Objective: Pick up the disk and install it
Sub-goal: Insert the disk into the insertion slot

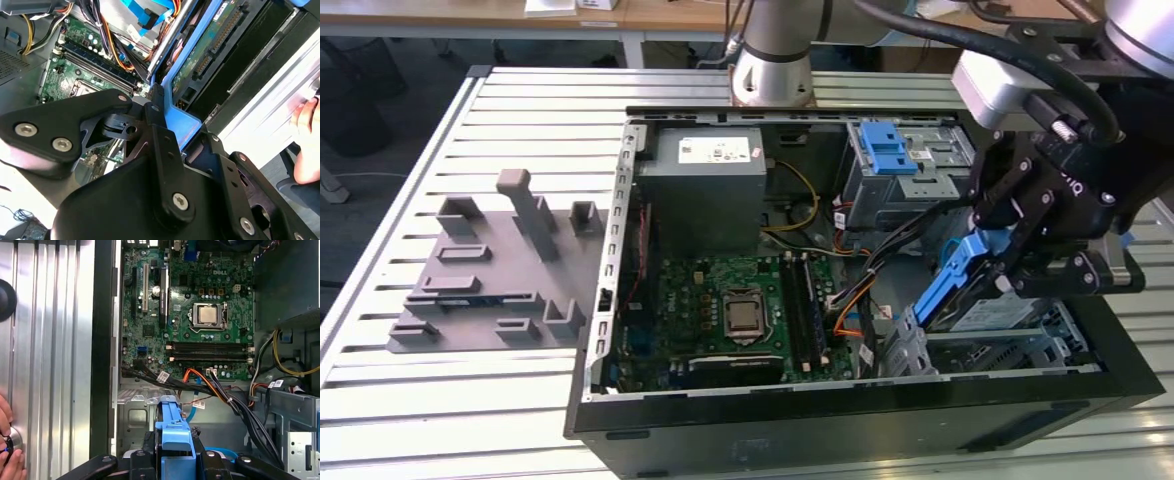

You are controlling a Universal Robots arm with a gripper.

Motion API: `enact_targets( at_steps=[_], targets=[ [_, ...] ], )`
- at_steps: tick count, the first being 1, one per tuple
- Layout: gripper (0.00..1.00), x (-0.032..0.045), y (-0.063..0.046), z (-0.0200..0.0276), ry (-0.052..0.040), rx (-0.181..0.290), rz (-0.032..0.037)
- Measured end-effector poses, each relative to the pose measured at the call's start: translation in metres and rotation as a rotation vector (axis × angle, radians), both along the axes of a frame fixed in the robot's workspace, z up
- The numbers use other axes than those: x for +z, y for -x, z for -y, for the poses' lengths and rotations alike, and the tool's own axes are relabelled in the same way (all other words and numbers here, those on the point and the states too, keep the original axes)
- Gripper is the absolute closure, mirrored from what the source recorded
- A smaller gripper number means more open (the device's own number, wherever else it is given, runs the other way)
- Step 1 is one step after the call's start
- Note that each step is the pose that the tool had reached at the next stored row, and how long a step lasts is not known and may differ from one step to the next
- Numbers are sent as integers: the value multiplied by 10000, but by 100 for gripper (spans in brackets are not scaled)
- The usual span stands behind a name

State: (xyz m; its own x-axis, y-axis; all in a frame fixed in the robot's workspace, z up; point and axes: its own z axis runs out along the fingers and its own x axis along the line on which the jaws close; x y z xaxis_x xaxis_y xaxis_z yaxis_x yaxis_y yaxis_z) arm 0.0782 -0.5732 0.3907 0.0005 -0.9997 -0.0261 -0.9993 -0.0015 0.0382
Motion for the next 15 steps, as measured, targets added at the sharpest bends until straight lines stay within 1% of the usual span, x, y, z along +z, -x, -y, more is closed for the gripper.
enact_targets(
  at_steps=[5,15],
  targets=[
    [64,-55,0,0,2,0,0],
    [64,-134,0,0,0,0,0]
  ],
)
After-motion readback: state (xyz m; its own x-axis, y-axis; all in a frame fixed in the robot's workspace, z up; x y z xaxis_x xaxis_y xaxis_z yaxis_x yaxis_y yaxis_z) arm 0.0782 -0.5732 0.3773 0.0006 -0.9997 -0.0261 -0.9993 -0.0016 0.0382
